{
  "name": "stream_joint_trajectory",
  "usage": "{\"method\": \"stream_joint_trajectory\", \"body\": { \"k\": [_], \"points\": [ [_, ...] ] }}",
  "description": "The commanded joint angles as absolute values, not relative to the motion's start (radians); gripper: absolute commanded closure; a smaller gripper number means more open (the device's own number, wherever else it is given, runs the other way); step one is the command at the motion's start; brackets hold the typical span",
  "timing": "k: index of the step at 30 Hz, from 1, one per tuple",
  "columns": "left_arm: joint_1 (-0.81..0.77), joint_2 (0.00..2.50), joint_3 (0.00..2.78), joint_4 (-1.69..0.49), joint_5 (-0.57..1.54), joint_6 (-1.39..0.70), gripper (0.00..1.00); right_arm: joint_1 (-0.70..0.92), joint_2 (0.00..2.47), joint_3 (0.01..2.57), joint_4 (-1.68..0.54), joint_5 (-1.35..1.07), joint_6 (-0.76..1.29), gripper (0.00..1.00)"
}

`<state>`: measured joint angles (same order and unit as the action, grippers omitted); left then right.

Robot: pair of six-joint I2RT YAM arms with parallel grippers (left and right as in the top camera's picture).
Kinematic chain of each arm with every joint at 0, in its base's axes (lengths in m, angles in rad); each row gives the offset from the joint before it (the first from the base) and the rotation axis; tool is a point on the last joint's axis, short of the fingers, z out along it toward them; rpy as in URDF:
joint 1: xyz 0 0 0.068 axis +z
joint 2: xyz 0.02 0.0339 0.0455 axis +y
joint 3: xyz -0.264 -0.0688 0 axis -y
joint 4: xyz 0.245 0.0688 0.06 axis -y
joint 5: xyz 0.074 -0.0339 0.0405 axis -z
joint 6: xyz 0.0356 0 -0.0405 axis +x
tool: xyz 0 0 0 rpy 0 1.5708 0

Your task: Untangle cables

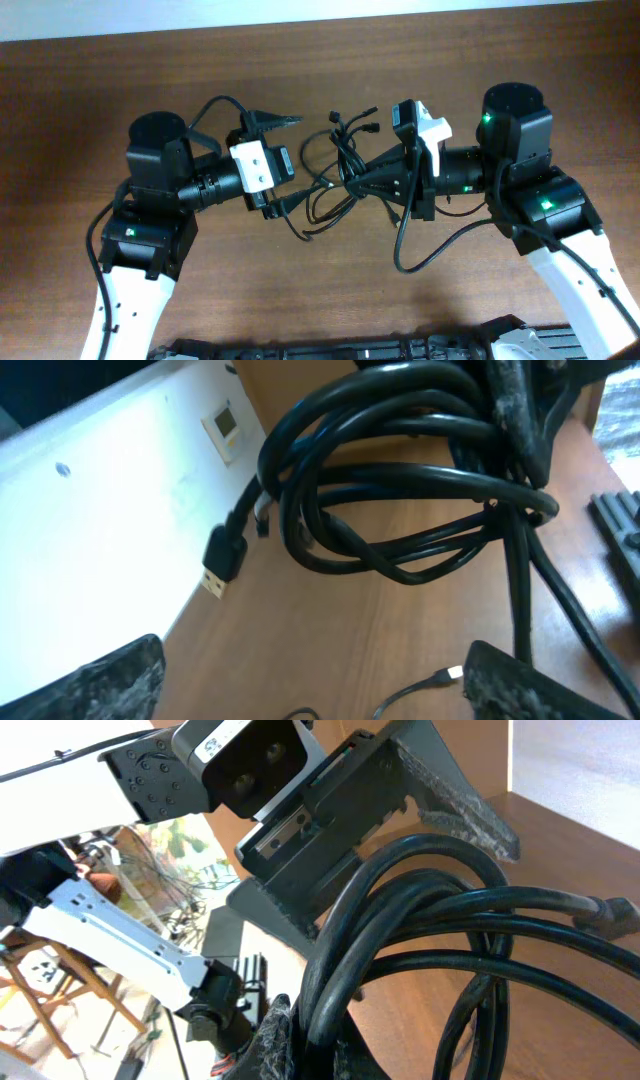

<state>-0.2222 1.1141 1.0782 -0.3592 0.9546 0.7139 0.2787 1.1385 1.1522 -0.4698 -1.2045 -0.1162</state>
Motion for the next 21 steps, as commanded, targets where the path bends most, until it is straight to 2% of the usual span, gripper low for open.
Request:
{"method": "stream_joint_trajectory", "body": {
  "k": [1, 2, 6, 14, 15, 17, 19, 21],
  "points": [
    [-0.220, 1.102, 1.079, -0.324, 1.001, 0.785, 0.16, 0.281, 1.172, 1.161, -0.468, -1.292, -0.131, 0.96],
    [-0.220, 1.102, 1.079, -0.303, 1.007, 0.785, 0.22, 0.281, 1.182, 1.161, -0.468, -1.305, -0.131, 0.96],
    [-0.220, 1.102, 1.079, -0.270, 1.007, 0.785, 0.30, 0.281, 1.194, 1.161, -0.468, -1.355, -0.131, 0.96],
    [-0.220, 1.102, 1.079, -0.270, 1.069, 0.785, 0.25, 0.360, 1.198, 1.161, -0.467, -1.338, -0.142, 0.96],
    [-0.220, 1.102, 1.079, -0.270, 1.085, 0.784, 0.30, 0.360, 1.198, 1.161, -0.470, -1.335, -0.142, 0.96],
    [-0.220, 1.102, 1.079, -0.271, 1.084, 0.784, 0.50, 0.360, 1.198, 1.161, -0.469, -1.335, -0.142, 0.96],
    [-0.220, 1.102, 1.079, -0.271, 1.085, 0.783, 0.78, 0.360, 1.198, 1.161, -0.476, -1.335, -0.142, 0.96],
    [-0.220, 1.102, 1.079, -0.278, 1.089, 0.783, 0.90, 0.360, 1.198, 1.161, -0.484, -1.335, -0.142, 0.96]
  ]
}}
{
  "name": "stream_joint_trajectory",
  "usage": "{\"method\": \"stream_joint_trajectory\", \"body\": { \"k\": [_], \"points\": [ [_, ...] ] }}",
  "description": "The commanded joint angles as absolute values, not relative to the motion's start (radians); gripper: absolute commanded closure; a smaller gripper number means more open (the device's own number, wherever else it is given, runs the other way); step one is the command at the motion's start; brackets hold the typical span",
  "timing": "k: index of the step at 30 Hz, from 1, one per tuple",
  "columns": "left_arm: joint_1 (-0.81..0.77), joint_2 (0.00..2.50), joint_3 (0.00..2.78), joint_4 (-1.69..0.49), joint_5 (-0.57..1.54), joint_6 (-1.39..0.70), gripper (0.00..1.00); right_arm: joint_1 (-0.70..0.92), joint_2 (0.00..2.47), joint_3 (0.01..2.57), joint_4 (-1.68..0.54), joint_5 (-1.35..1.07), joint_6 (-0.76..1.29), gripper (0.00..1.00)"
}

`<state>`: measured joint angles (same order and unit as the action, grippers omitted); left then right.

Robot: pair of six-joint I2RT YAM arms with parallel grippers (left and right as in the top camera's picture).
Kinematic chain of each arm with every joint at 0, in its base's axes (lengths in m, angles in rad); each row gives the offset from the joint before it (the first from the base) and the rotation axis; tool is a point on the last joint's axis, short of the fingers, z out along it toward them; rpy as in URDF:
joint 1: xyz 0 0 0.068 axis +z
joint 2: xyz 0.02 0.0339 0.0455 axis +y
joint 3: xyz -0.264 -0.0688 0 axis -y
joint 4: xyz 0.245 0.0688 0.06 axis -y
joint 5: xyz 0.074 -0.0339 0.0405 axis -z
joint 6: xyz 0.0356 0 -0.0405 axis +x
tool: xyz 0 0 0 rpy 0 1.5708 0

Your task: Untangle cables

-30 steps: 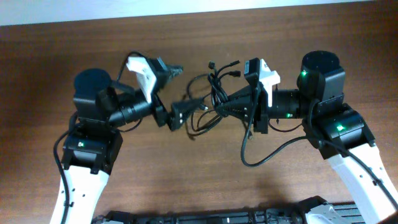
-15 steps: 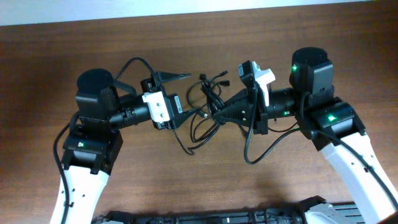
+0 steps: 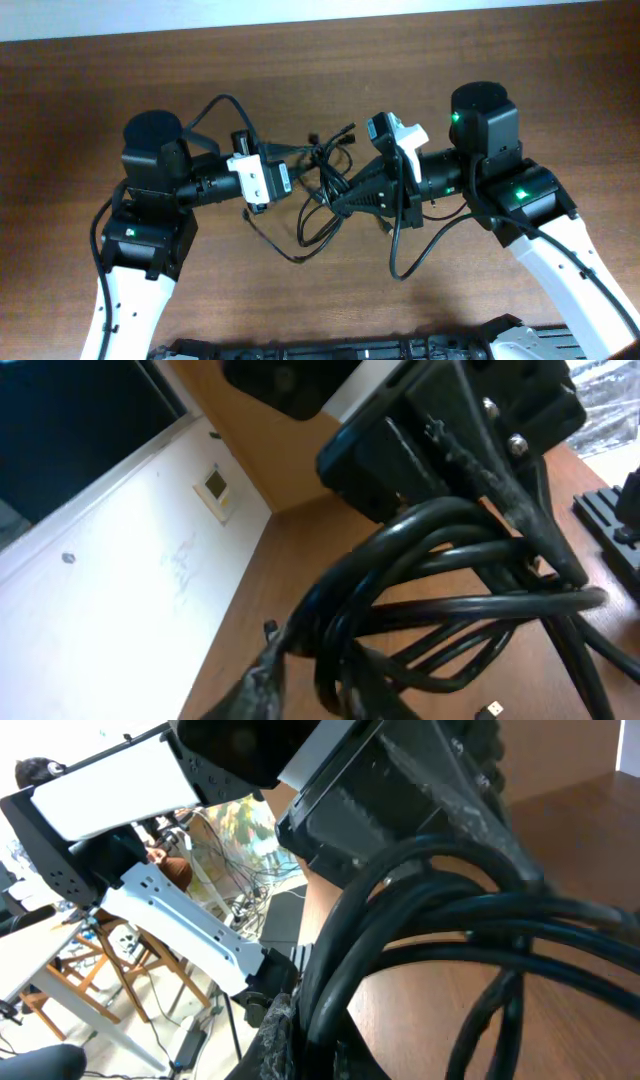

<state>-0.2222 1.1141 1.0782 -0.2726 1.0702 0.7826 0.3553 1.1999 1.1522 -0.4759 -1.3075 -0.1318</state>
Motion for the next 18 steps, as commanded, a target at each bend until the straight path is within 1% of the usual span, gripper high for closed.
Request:
{"method": "stream_joint_trajectory", "body": {
  "k": [1, 3, 5, 7, 8, 10, 12, 14, 15, 17, 18],
  "points": [
    [-0.220, 1.102, 1.079, -0.278, 1.120, 0.783, 0.93, 0.360, 1.198, 1.161, -0.484, -1.335, -0.142, 0.96],
    [-0.220, 1.102, 1.079, -0.278, 1.203, 0.783, 0.87, 0.360, 1.198, 1.161, -0.484, -1.335, -0.142, 0.96],
    [-0.220, 1.102, 1.079, -0.282, 1.213, 0.783, 0.85, 0.360, 1.198, 1.161, -0.484, -1.335, -0.142, 0.96],
    [-0.221, 1.102, 1.079, -0.290, 1.215, 0.783, 0.80, 0.360, 1.198, 1.161, -0.484, -1.335, -0.142, 0.96],
    [-0.221, 1.102, 1.079, -0.293, 1.220, 0.783, 0.80, 0.360, 1.198, 1.161, -0.484, -1.335, -0.142, 0.96],
    [-0.221, 1.102, 1.079, -0.293, 1.241, 0.783, 0.76, 0.360, 1.198, 1.161, -0.484, -1.335, -0.142, 0.96],
    [-0.221, 1.102, 1.079, -0.292, 1.253, 0.783, 0.75, 0.361, 1.198, 1.161, -0.484, -1.335, -0.142, 0.96],
    [-0.221, 1.102, 1.079, -0.292, 1.234, 0.783, 0.65, 0.381, 1.198, 1.161, -0.484, -1.335, -0.142, 0.96],
    [-0.221, 1.102, 1.079, -0.292, 1.203, 0.783, 0.57, 0.389, 1.198, 1.161, -0.484, -1.332, -0.142, 0.96],
    [-0.220, 1.102, 1.079, -0.293, 1.079, 0.772, 0.47, 0.392, 1.198, 1.161, -0.483, -1.317, -0.142, 0.96],
    [-0.220, 1.102, 1.079, -0.293, 1.042, 0.772, 0.46, 0.392, 1.198, 1.161, -0.483, -1.293, -0.142, 0.96]
  ]
}}
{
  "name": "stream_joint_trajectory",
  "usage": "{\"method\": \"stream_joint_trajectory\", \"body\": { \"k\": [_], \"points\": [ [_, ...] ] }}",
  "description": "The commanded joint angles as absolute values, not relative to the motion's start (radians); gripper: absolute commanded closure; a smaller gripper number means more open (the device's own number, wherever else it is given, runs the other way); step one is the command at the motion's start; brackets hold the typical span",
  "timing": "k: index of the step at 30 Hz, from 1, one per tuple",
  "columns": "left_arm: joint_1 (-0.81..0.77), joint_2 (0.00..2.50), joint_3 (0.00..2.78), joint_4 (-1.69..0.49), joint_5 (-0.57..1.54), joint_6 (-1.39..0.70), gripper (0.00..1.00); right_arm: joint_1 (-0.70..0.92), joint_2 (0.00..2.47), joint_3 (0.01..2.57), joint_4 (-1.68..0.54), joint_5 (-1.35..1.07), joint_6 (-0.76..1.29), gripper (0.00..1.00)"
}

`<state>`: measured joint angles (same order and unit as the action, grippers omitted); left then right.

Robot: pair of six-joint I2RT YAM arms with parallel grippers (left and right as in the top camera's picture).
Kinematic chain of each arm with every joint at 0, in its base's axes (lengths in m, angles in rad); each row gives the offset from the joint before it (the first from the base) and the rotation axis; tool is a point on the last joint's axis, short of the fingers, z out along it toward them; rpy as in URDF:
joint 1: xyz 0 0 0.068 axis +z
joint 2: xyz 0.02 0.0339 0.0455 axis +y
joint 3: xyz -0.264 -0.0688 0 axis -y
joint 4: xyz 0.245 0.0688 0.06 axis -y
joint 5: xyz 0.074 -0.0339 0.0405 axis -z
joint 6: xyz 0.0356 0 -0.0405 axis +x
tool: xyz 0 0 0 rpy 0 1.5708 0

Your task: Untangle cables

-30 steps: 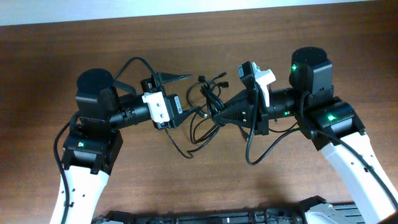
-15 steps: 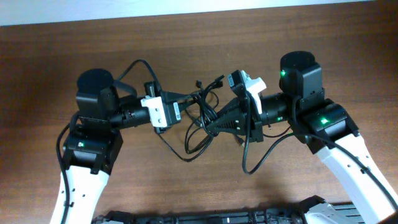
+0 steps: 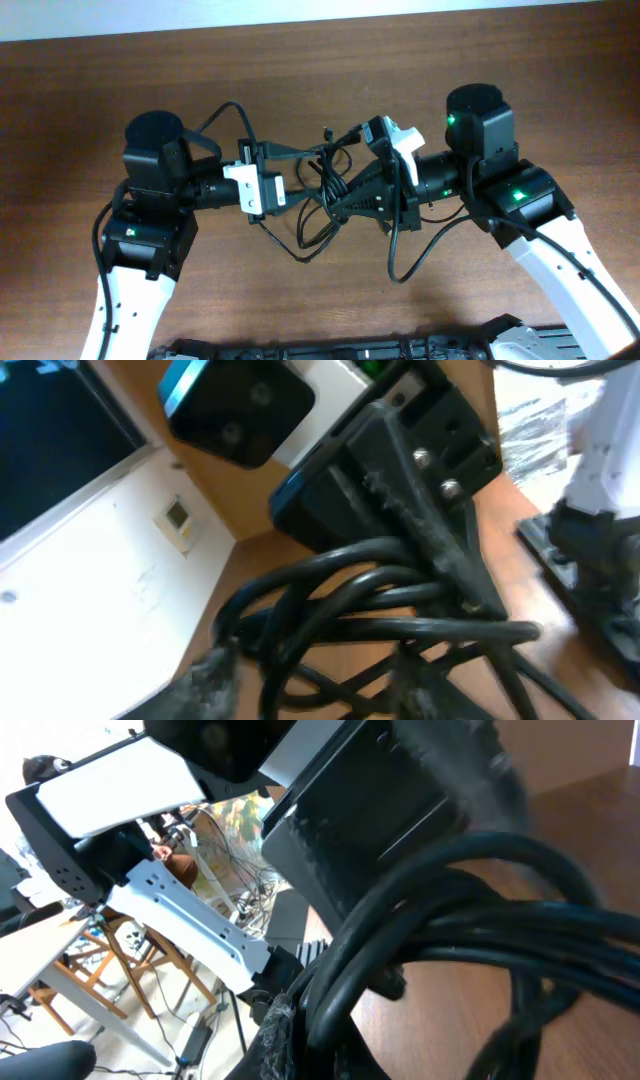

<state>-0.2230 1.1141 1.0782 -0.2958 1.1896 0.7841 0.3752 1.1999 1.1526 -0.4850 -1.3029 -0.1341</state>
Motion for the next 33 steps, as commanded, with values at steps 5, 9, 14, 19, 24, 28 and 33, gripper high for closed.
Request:
{"method": "stream_joint_trajectory", "body": {
  "k": [5, 9, 14, 19, 24, 28, 33],
  "points": [
    [-0.221, 1.102, 1.079, -0.289, 1.008, 0.772, 0.43, 0.392, 1.198, 1.161, -0.481, -1.264, -0.142, 0.96],
    [-0.239, 1.102, 1.079, -0.285, 1.050, 0.772, 0.43, 0.393, 1.198, 1.161, -0.471, -1.271, -0.142, 0.96],
    [-0.262, 1.102, 1.079, -0.290, 1.077, 0.768, 0.58, 0.392, 1.198, 1.162, -0.404, -1.271, -0.141, 0.96],
    [-0.262, 1.102, 1.079, -0.305, 1.077, 0.722, 0.61, 0.392, 1.198, 1.162, -0.314, -1.271, -0.141, 0.96],
    [-0.262, 1.102, 1.079, -0.305, 1.077, 0.719, 0.99, 0.392, 1.198, 1.162, -0.299, -1.271, -0.115, 0.96],
    [-0.262, 1.102, 1.079, -0.306, 1.076, 0.719, 1.00, 0.392, 1.198, 1.162, -0.306, -1.253, -0.115, 0.96],
    [-0.261, 1.102, 1.079, -0.327, 0.764, 0.557, 1.00, 0.391, 1.198, 1.162, -0.410, -0.949, -0.089, 0.78]
  ]
}}
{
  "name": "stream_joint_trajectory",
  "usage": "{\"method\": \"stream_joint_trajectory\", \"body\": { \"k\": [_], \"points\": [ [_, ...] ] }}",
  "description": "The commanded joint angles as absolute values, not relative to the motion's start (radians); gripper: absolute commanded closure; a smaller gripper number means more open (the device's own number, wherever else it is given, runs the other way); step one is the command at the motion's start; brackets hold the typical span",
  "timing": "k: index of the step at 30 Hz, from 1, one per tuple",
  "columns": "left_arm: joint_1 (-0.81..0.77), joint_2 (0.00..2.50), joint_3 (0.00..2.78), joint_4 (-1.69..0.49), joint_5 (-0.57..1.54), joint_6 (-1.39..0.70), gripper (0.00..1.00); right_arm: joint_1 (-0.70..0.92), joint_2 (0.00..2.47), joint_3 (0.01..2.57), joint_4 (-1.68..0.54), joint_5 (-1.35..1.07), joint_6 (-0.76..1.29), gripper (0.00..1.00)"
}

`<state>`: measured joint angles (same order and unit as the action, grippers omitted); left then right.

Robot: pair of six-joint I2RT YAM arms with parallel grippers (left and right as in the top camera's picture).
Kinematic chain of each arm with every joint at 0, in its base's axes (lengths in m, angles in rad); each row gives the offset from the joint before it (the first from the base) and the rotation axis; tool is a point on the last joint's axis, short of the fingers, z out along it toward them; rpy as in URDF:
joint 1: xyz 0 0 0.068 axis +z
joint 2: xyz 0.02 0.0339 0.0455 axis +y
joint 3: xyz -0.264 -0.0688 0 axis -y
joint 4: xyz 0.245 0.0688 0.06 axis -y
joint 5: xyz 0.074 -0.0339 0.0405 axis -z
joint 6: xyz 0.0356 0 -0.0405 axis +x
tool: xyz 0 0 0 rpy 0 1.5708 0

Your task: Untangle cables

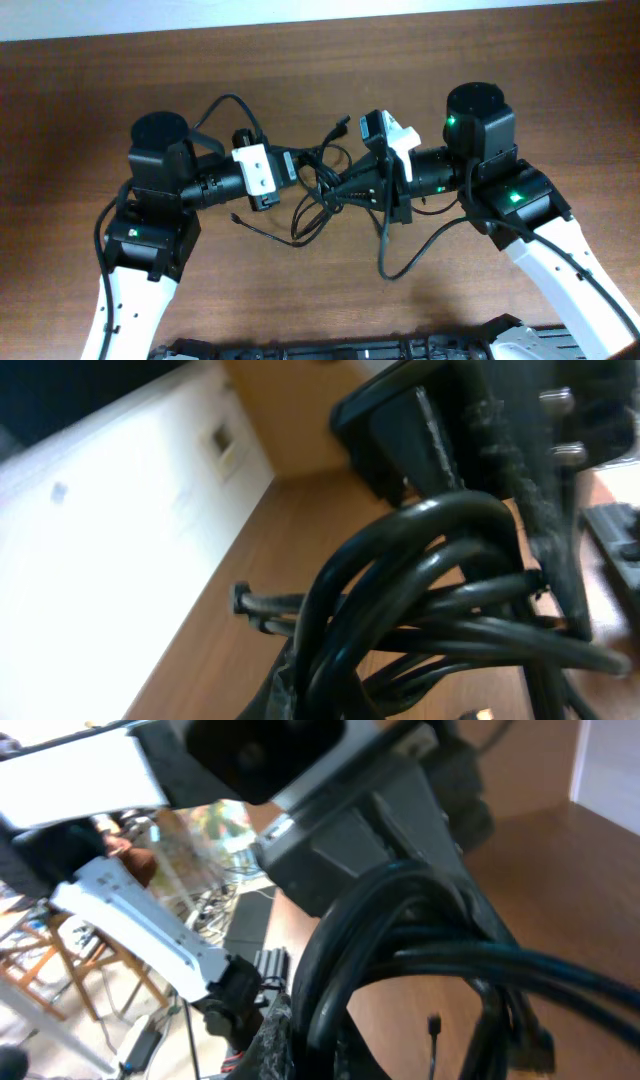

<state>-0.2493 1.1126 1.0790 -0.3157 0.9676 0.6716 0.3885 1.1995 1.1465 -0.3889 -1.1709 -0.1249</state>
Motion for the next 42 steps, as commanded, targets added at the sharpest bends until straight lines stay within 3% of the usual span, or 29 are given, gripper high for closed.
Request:
{"method": "stream_joint_trajectory", "body": {
  "k": [1, 2, 3, 7, 12, 15, 17, 20, 24, 30, 34, 38, 42],
  "points": [
    [-0.261, 1.102, 1.079, -0.330, 0.690, 0.512, 1.00, 0.391, 1.198, 1.162, -0.417, -0.861, -0.052, 0.69],
    [-0.261, 1.102, 1.079, -0.331, 0.607, 0.452, 1.00, 0.392, 1.198, 1.162, -0.420, -0.767, -0.008, 0.57],
    [-0.261, 1.102, 1.079, -0.331, 0.567, 0.410, 1.00, 0.392, 1.198, 1.162, -0.421, -0.727, 0.008, 0.54],
    [-0.259, 1.102, 1.079, -0.347, 0.510, 0.293, 1.00, 0.392, 1.198, 1.162, -0.424, -0.665, 0.009, 0.19],
    [-0.260, 1.102, 1.079, -0.366, 0.423, 0.037, 1.00, 0.393, 1.198, 1.162, -0.421, -0.665, -0.078, 0.16],
    [-0.260, 1.102, 1.079, -0.359, 0.557, -0.016, 1.00, 0.393, 1.198, 1.162, -0.389, -0.665, -0.156, 0.16],
    [-0.261, 1.102, 1.079, -0.358, 0.612, -0.016, 1.00, 0.393, 1.198, 1.162, -0.342, -0.665, -0.180, 0.20],
    [-0.268, 1.102, 1.079, -0.355, 0.652, -0.016, 1.00, 0.393, 1.198, 1.162, -0.302, -0.665, -0.180, 0.42],
    [-0.321, 1.102, 1.079, -0.328, 0.652, -0.015, 1.00, 0.392, 1.198, 1.161, -0.308, -0.664, -0.180, 0.96],
    [-0.326, 1.102, 1.079, -0.323, 0.647, -0.015, 1.00, 0.392, 1.198, 1.161, -0.360, -0.546, -0.171, 0.96],
    [-0.316, 1.102, 1.079, -0.334, 0.514, -0.021, 1.00, 0.384, 1.190, 1.162, -0.359, -0.470, -0.114, 0.96],
    [-0.246, 1.102, 1.079, -0.383, 0.348, -0.321, 1.00, 0.350, 1.163, 1.162, -0.359, -0.470, -0.088, 0.96],
    [-0.226, 1.102, 1.079, -0.395, 0.379, -0.392, 1.00, 0.350, 1.151, 1.162, -0.350, -0.470, -0.088, 0.96]
  ]
}}
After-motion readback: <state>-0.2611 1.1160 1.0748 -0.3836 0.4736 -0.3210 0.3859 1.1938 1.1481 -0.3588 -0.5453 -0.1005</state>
